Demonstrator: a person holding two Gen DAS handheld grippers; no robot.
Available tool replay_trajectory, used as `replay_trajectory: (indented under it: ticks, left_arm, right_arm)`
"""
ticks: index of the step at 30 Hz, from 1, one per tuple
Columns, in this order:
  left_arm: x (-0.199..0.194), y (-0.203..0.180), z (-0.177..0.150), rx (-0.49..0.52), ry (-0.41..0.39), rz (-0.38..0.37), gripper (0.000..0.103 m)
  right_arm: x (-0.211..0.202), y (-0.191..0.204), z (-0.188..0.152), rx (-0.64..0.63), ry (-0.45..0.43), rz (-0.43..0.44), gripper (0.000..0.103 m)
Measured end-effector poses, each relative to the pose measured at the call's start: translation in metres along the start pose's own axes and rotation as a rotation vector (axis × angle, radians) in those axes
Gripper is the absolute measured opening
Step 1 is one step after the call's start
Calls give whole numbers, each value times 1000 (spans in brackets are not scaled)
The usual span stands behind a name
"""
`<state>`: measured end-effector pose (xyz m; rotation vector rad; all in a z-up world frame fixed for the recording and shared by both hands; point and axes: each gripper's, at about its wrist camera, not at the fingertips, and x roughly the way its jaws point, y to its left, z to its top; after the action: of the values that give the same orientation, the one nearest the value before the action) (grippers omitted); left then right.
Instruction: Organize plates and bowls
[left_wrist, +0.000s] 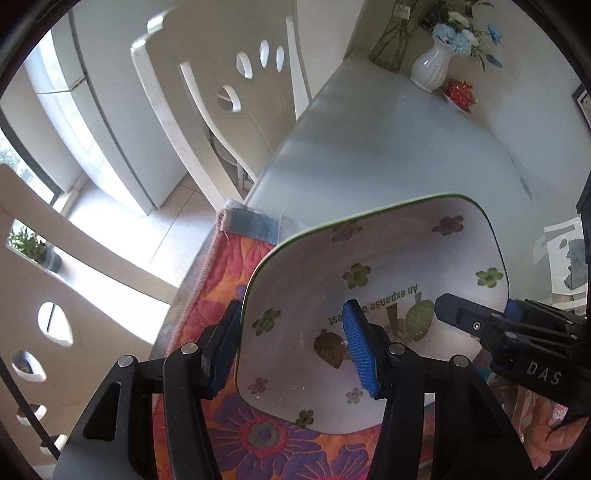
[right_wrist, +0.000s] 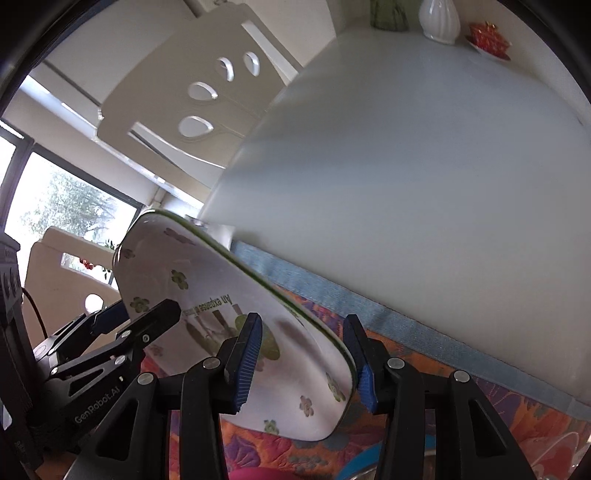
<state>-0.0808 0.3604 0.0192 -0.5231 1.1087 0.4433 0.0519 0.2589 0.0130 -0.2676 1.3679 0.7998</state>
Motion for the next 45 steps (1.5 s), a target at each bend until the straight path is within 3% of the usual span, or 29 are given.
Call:
replay_trajectory:
  ticks: [8,13,16,26,31,35,39,45]
  left_arm:
    - [-32,5,1,-4,-46,-22,51]
    - [-9,9,-12,-26,20,-59,51]
    - [11,16,-20,-62,59,-108,51]
    - [41,14,-14,-14,66,-149,46]
    - [51,19,-34,-48,143,-172,45]
    - [47,14,-45,-37,111,-160,44]
    - [41,19,-37,-78,113,-200,44]
    - [16,24,-23,-76,47,-186,44]
  right_arm:
    - [-19,11,-4,43,-15,10,45]
    - [-11,-8,-15,151,3,59,42]
    - [-2,-11,-18,146,24,53,42]
    - [44,-34,-15,173,98,71,42]
    - [54,-42,-23,178,142,82,42]
    - [55,-35,-22,125,137,48,42]
    - [52,-34,-17,117,122,50,42]
    - [27,-13,-2,83,61,60,42]
